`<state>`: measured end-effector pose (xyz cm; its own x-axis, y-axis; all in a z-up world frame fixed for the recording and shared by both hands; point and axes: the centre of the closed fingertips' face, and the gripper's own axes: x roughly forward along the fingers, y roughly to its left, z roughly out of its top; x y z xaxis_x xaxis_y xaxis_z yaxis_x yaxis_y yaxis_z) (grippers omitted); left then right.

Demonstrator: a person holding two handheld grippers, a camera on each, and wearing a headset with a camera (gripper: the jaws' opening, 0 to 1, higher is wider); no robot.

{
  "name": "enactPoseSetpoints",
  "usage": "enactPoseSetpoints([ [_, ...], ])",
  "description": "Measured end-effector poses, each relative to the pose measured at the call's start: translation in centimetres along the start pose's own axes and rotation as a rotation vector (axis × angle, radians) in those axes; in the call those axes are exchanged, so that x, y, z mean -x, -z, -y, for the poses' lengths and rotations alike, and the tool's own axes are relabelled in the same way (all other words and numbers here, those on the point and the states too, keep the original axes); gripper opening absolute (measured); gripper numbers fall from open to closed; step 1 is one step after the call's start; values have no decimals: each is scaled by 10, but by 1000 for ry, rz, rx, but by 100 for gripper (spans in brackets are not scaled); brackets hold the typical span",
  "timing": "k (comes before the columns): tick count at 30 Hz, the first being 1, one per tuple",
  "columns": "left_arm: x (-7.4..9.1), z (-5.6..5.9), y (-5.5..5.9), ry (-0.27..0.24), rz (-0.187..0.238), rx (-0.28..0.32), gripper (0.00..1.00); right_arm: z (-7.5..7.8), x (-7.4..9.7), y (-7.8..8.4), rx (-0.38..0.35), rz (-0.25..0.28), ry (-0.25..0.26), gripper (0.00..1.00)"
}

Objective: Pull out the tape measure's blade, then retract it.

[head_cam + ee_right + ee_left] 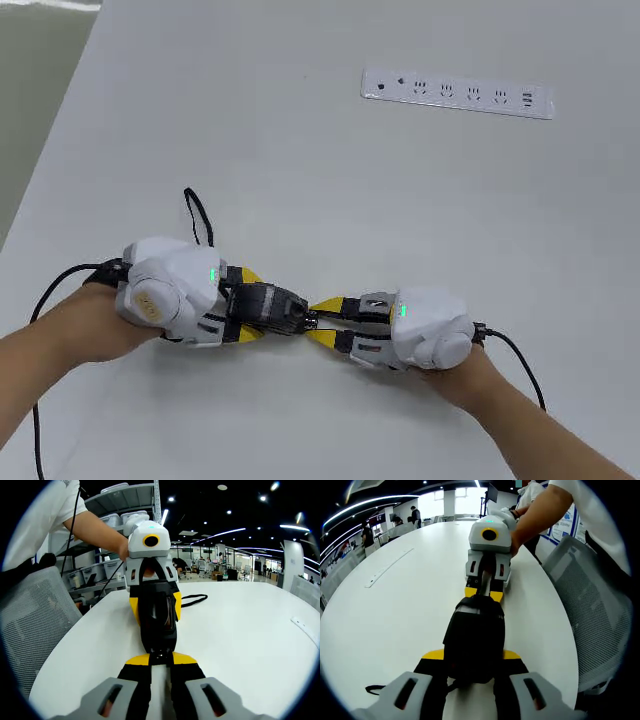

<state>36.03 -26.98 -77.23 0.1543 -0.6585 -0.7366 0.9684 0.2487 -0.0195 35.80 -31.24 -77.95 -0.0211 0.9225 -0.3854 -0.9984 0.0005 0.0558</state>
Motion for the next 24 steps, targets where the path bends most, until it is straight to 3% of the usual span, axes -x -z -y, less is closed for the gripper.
enactPoseSetpoints([
  [24,0,-1,0,7,-1,14,31,0,5,3,8,-7,-8,11],
])
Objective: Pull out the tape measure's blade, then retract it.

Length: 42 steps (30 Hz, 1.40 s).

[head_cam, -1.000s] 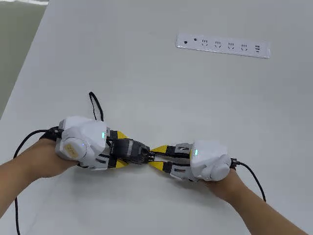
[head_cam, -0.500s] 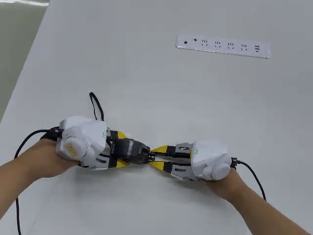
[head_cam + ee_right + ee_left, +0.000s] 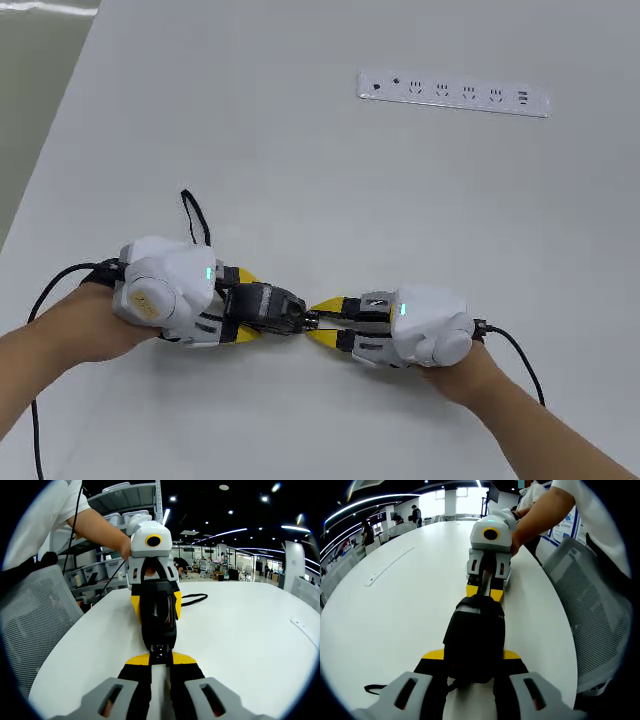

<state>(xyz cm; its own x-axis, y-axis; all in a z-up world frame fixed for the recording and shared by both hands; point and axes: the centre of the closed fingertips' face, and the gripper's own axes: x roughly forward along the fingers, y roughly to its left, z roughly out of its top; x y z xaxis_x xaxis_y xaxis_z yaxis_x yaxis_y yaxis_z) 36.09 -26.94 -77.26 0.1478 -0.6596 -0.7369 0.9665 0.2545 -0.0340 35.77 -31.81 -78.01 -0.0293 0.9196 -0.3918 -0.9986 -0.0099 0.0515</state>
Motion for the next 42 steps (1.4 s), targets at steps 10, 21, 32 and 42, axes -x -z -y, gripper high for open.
enactPoseSetpoints([
  [10,0,0,0,-1,0,0,31,-1,9,3,-3,1,2,11],
  [21,1,2,-2,-3,2,7,31,-2,21,8,-22,2,8,11],
  [32,2,2,-3,-6,-1,8,31,-1,30,12,-30,0,14,11],
  [42,1,2,-3,-5,-3,9,31,0,37,16,-48,-2,28,11],
])
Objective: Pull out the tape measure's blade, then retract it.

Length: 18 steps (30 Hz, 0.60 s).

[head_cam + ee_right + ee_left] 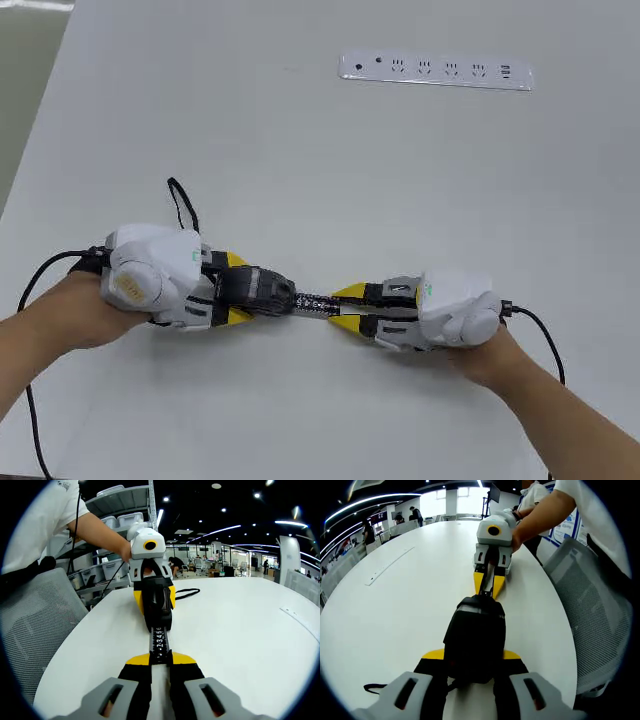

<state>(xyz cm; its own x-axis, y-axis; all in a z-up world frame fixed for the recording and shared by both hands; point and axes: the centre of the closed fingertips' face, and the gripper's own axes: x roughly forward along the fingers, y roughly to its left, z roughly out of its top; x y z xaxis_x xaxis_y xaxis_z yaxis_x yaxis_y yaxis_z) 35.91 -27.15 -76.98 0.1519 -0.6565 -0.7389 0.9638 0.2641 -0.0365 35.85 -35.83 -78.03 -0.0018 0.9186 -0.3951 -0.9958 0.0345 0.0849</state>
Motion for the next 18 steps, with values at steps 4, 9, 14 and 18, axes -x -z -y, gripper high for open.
enactPoseSetpoints([
  [4,0,0,-1,-1,-1,2,31,0,3,1,-2,2,4,11],
  [9,0,1,-1,-3,-4,1,31,1,5,3,-10,2,7,11],
  [14,0,1,-1,-3,-6,-2,31,-1,8,3,-16,4,10,11],
  [18,0,1,-1,-4,-7,-3,31,-1,10,4,-8,3,19,11],
])
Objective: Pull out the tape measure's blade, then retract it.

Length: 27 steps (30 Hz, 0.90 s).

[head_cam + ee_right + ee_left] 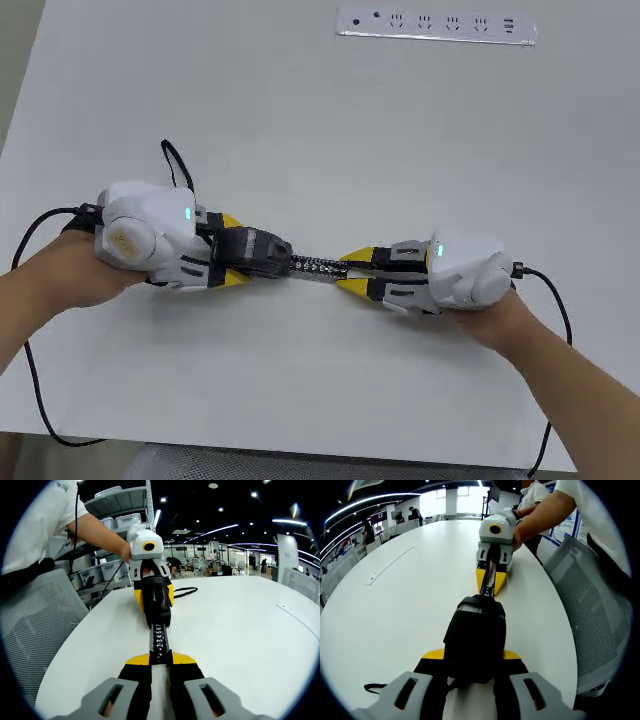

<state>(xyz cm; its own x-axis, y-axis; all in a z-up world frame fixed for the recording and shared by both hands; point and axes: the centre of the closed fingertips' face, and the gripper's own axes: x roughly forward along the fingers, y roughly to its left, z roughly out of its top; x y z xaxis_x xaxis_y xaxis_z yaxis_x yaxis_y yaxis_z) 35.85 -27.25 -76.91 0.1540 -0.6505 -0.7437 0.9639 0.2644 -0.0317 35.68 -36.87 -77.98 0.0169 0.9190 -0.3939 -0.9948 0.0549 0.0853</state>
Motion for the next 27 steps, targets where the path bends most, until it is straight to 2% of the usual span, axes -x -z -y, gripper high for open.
enactPoseSetpoints([
  [27,0,-1,0,-1,-2,8,31,1,22,8,-23,6,8,10],
])
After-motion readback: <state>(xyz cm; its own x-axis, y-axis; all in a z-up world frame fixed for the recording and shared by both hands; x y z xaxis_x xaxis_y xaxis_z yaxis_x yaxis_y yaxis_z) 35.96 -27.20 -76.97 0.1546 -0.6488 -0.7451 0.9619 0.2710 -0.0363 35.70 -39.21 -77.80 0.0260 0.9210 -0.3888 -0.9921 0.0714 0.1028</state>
